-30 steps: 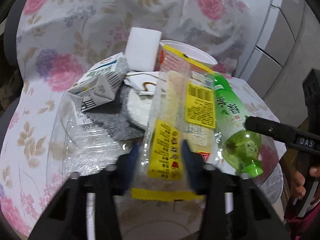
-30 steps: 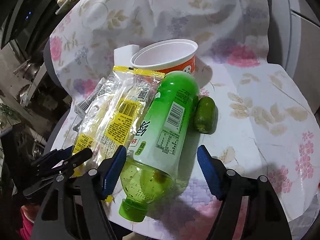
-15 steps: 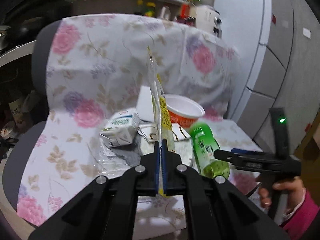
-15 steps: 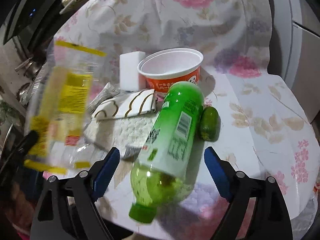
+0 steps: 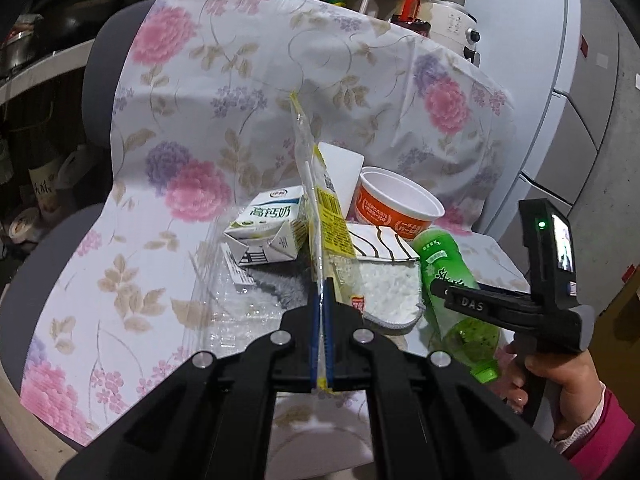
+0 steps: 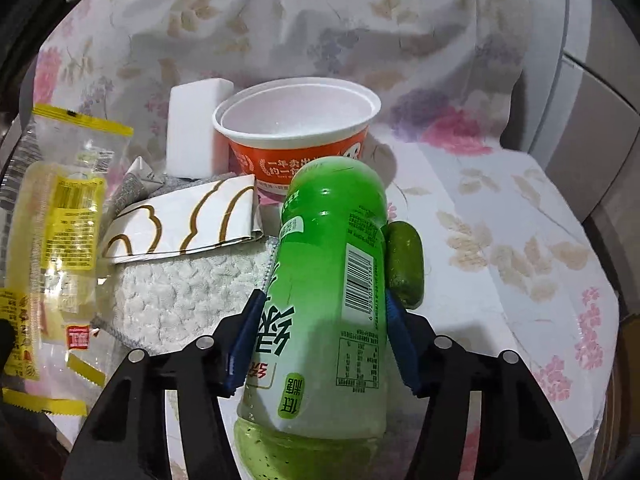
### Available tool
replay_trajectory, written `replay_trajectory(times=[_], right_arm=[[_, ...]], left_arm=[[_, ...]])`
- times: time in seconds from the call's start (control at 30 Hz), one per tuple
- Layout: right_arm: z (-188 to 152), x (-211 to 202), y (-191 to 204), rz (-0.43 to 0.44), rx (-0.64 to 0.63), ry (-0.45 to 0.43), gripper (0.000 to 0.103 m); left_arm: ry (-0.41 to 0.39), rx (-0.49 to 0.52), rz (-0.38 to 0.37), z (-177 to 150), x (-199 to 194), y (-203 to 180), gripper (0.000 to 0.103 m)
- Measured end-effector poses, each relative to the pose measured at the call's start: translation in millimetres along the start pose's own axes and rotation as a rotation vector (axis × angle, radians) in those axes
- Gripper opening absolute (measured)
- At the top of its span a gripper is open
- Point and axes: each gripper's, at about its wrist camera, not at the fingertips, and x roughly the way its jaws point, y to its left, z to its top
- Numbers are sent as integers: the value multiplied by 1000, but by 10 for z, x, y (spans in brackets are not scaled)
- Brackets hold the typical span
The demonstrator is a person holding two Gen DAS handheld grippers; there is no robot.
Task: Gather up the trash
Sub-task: 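Carry the bottle and wrapper to the bin and release them inside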
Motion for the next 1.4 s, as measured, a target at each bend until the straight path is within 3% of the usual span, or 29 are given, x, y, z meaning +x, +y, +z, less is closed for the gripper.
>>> replay_trajectory(times=[0.07, 0.23, 0.47, 0.77, 0.97, 1.17, 1.4], right_arm=[[-8, -91, -20, 2, -1, -25, 57], [-39, -521, -200, 59, 17, -116, 56], [-259, -1283, -798, 61, 83, -255, 57], [-762, -2176, -1946, -86, 228, -401, 57], [-1351, -2520, -2641, -247, 339, -421, 57], [-1960, -2530, -3152, -323, 460, -387, 57], [-2314, -2183, -3512, -321, 552, -303, 58]], left_arm=[[-4, -3, -16, -3, -18, -7, 0], [-20, 19, -156, -18, -168, -209, 0], [-20, 111, -302, -86, -248, -872, 0], [26, 277, -563, -417, -183, -2057, 0], [136, 443, -737, -874, -67, -2914, 0], [299, 557, -755, -1383, 188, -3416, 0], [449, 662, -710, -1700, 548, -3768, 0]])
